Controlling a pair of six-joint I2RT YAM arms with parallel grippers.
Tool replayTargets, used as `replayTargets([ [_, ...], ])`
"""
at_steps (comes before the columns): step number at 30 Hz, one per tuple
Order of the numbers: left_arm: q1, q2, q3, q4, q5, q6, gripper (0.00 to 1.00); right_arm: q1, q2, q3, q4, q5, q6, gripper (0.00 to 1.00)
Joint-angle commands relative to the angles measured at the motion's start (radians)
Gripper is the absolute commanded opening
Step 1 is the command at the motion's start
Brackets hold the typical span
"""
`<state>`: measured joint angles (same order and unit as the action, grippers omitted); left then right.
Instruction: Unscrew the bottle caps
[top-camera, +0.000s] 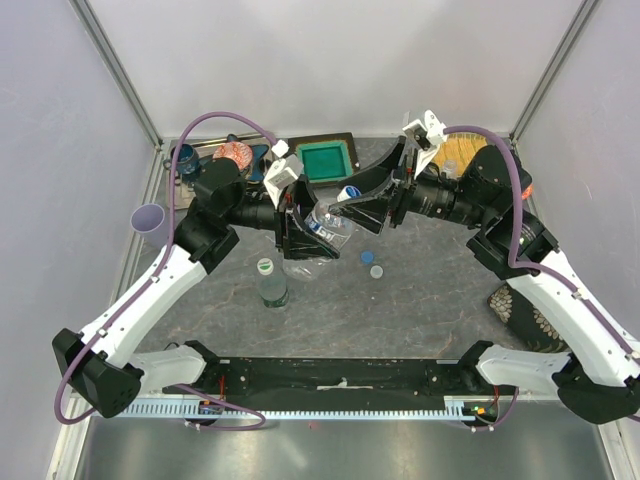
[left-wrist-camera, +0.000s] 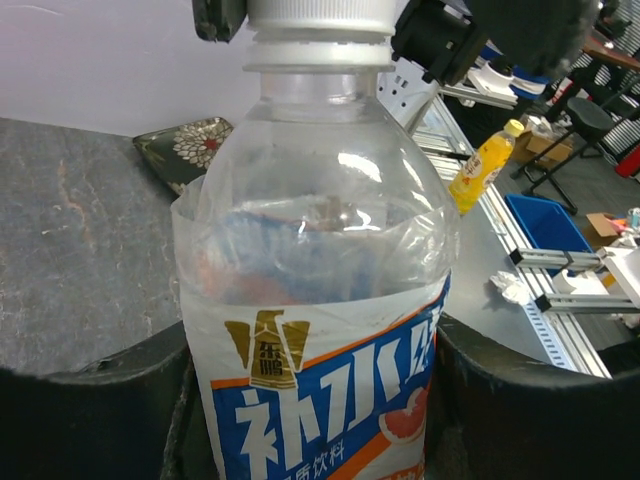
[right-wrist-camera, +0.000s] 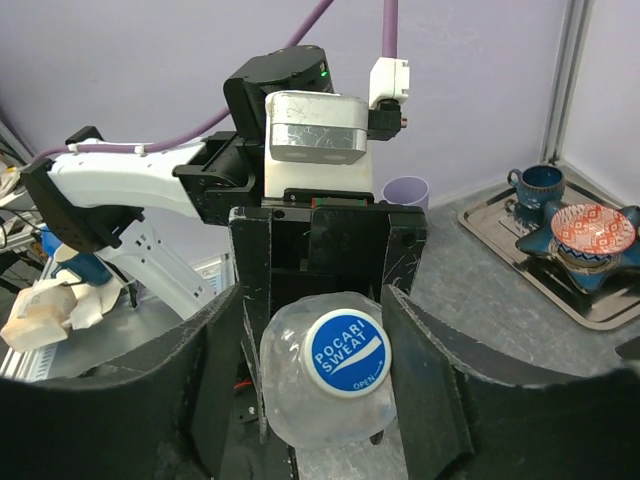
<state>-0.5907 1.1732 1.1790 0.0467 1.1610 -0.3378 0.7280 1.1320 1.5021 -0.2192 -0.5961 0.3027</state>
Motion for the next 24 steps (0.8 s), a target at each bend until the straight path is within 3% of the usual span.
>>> replayTargets([
  [1, 0.014, -0.014, 0.024, -0.041, -0.095, 0.057, 0.51, 0.021, -0.005, 0.063, -0.005, 0.024, 0.018, 0.66],
  [5, 0.014, -0.017, 0.022, -0.041, -0.098, 0.066, 0.51, 0.019, 0.015, 0.092, -0.02, 0.093, 0.033, 0.74],
  [11, 0.014, -0.023, 0.021, -0.041, -0.1, 0.072, 0.51, 0.021, 0.046, 0.132, -0.052, 0.139, 0.039, 0.79],
  [21, 0.011, -0.03, 0.013, -0.041, -0.107, 0.077, 0.52, 0.019, 0.06, 0.127, -0.06, 0.177, 0.046, 0.78],
  [24, 0.011, -0.035, 0.002, -0.041, -0.138, 0.082, 0.52, 0.021, 0.054, 0.107, -0.065, 0.261, 0.047, 0.79],
])
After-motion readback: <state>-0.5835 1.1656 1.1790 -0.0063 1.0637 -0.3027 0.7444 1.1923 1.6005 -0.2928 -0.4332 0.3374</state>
